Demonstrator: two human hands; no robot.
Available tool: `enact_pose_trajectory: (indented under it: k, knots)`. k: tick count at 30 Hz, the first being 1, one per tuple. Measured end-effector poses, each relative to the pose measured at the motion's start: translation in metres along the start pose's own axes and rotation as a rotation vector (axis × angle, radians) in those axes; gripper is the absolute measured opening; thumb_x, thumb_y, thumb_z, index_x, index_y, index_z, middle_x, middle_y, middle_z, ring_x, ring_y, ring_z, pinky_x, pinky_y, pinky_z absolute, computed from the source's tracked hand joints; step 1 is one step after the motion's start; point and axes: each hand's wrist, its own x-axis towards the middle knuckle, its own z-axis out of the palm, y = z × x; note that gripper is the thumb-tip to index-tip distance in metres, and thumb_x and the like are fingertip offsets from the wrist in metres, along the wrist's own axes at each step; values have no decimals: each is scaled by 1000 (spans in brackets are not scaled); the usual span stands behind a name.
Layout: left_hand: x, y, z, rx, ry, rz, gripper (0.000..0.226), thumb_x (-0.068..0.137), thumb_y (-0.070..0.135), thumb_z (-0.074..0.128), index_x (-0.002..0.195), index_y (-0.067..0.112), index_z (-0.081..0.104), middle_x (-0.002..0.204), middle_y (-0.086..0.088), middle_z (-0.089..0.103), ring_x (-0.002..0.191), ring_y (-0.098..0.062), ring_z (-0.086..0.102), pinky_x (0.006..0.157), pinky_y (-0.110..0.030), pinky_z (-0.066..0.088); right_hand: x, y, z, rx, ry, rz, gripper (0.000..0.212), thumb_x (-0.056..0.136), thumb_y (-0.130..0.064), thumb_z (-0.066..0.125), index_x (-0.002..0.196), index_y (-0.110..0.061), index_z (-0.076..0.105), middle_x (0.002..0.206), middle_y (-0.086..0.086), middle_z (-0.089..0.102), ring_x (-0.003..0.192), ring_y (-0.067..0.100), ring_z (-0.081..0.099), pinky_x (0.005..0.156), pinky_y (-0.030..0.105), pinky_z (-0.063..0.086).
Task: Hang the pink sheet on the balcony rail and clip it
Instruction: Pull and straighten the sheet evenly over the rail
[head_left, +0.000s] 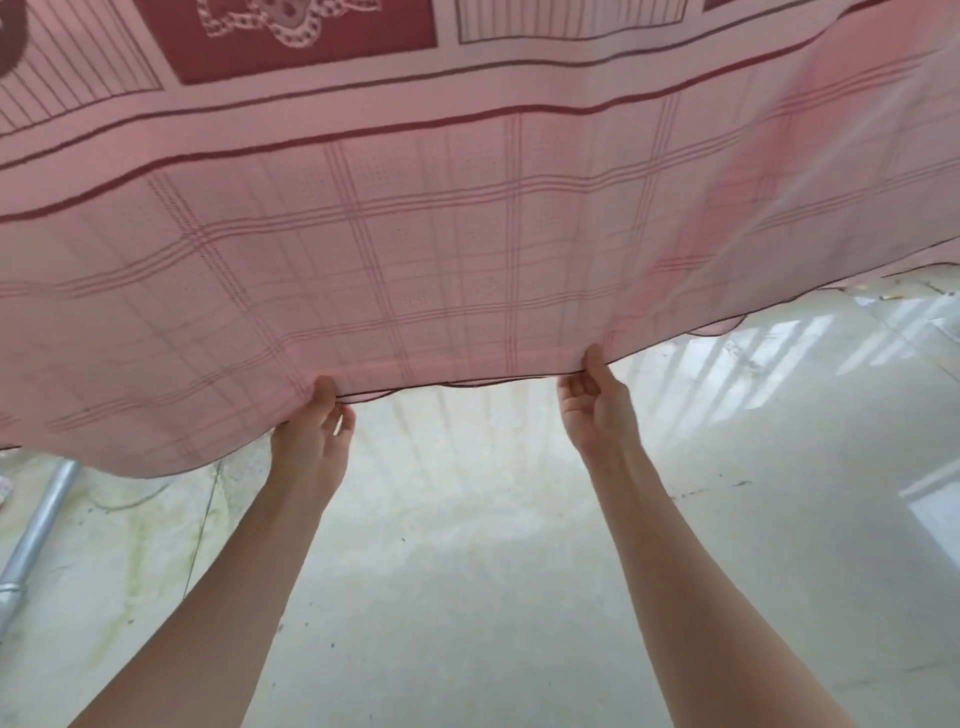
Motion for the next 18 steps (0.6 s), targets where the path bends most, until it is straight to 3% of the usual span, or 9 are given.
enact_pose_trajectory:
  k: [3, 5, 8, 10, 13, 16, 18]
  knots:
    - [-9, -9, 7, -3, -71, -49, 3, 92, 21, 52, 95, 21, 54, 98, 8, 58, 100, -11, 50, 79, -27, 45, -6, 4, 1, -11, -2, 13, 9, 90, 3, 52, 89, 0, 61, 73, 5, 73, 68, 11, 70, 71, 21, 57]
    - [-22, -29, 19, 155, -265, -141, 27, 92, 40, 45, 113, 23, 51, 124, 7, 51, 119, -14, 44, 100, -35, 35, -10, 5, 1, -43, -5, 31, 9, 89, 2, 53, 92, 0, 61, 78, 4, 73, 73, 10, 70, 77, 22, 57]
    - [-46, -67, 50, 369, -520, -322, 80, 69, 59, 57, 138, 25, 34, 143, 6, 37, 133, -16, 31, 107, -39, 28, -18, 3, 0, -266, -1, 62, 9, 92, -8, 54, 94, -9, 62, 92, -2, 69, 92, 9, 63, 90, 25, 48]
    - [-59, -87, 74, 419, -555, -376, 65, 76, 50, 57, 133, 27, 37, 145, 6, 33, 137, -17, 27, 110, -39, 27, -23, -3, -3, -527, 21, 73, 8, 91, -19, 56, 95, -18, 62, 104, -9, 64, 106, 8, 54, 95, 28, 34]
    - [-65, -106, 97, 428, -452, -322, 33, 85, 33, 61, 115, 26, 51, 127, 13, 47, 130, -16, 35, 106, -36, 32, -26, -15, -12, -699, 34, 53, 9, 88, -27, 59, 95, -23, 64, 110, -12, 63, 115, 8, 51, 95, 32, 29]
    - [-62, -114, 98, 375, -380, -238, 15, 85, 21, 63, 100, 22, 60, 110, 11, 61, 114, -13, 52, 89, -28, 42, -22, -24, -15, -746, 7, 70, 11, 86, -26, 59, 95, -22, 65, 108, -13, 63, 117, 10, 51, 93, 34, 29]
    - [-60, -114, 92, 317, -374, -242, 9, 87, 14, 60, 96, 16, 61, 99, 4, 65, 95, -11, 60, 78, -25, 45, -19, -28, -12, -712, -107, 138, 21, 90, -22, 54, 108, -18, 62, 124, -7, 60, 123, 11, 47, 97, 36, 28]
